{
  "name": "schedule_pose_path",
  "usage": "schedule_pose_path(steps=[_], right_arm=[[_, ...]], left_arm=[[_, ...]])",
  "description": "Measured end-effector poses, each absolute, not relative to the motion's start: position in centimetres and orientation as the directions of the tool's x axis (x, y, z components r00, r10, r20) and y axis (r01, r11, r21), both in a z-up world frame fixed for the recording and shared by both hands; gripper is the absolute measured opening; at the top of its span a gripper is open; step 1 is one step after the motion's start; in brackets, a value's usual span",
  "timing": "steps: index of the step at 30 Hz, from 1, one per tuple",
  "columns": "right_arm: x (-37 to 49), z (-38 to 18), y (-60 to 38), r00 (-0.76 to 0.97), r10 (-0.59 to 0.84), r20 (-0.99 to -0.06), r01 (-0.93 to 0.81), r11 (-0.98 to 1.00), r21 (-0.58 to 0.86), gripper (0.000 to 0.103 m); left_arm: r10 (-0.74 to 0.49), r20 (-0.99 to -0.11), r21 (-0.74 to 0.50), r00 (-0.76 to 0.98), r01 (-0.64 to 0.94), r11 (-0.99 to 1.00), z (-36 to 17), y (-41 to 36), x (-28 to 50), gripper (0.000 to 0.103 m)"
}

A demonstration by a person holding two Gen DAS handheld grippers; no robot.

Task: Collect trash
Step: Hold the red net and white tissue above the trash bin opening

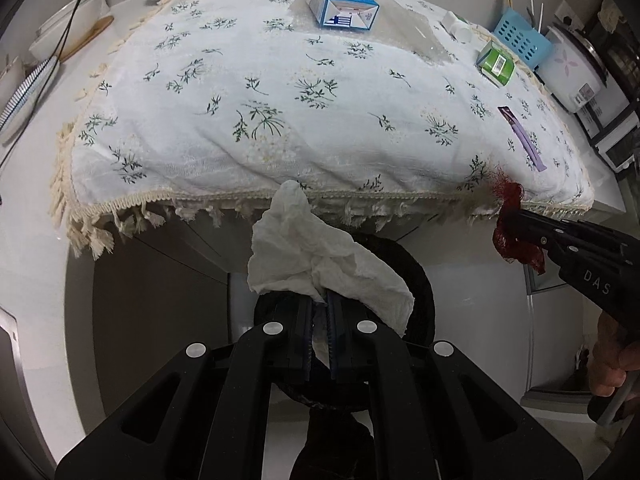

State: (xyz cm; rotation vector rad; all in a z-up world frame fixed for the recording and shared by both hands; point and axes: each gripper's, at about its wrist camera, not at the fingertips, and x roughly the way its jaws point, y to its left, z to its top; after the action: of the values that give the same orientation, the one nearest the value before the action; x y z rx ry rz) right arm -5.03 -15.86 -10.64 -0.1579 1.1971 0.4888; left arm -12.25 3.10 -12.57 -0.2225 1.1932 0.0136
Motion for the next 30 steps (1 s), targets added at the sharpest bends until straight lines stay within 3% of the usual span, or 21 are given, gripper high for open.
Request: schedule_pose_path(steps=[20,30], right_arm=[[-6.3,-21.1,-14.7,0.151,0.255,-0.955,-0.497,0.855,0.15,0.01],[-6.5,-22.9,-15.8,0.146,0.235,-0.961,-0.469,0.872,0.142,0.01]], left_arm=[[-0.1,-0.946,-0.141,0.31,-0.114,0.983,-21.0,0.6,-11.6,0.005],[-0.107,-0.959,-0.136,0.261,-0.094,0.986,-24.6,-1.1,-10.3,0.005]])
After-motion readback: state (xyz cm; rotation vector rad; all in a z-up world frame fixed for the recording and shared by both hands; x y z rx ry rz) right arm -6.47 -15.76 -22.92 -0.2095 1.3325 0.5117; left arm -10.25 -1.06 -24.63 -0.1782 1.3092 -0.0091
